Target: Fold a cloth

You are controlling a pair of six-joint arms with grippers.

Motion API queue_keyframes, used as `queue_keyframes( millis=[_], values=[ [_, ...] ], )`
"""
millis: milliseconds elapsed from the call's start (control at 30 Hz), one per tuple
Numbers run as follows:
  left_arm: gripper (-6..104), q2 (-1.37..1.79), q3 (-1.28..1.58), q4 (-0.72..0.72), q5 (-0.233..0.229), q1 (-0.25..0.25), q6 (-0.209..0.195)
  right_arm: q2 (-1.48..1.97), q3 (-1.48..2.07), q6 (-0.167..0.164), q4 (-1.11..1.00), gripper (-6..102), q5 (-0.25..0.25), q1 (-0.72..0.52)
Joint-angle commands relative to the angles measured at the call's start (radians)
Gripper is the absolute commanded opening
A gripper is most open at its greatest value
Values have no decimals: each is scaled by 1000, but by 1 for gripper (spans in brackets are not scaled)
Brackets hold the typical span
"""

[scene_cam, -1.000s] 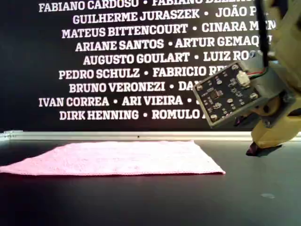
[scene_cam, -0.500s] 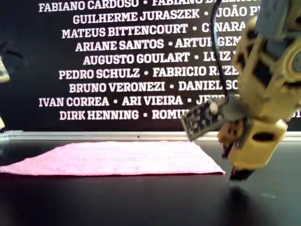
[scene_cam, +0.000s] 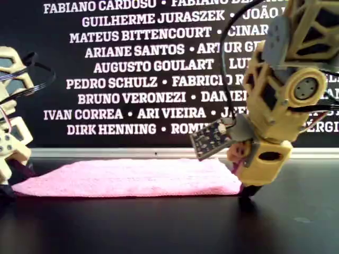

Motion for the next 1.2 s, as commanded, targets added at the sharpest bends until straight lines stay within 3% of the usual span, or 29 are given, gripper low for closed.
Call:
queue_keyframes(
  millis=[0, 733, 933, 1167],
  values=[
    [83, -52, -38, -12, -6, -17, 3, -14, -86, 5, -38, 76, -3, 26],
    [82, -60, -57, -11, -6, -15, -3, -107, -222, 5, -38, 76, -3, 35],
    [81, -60, -57, -11, -6, 61, -6, -135, -249, 5, -37, 76, -3, 35],
    [81, -60, -49, -11, -6, 63, -6, -121, -227, 5, -37, 76, -3, 35]
  ],
)
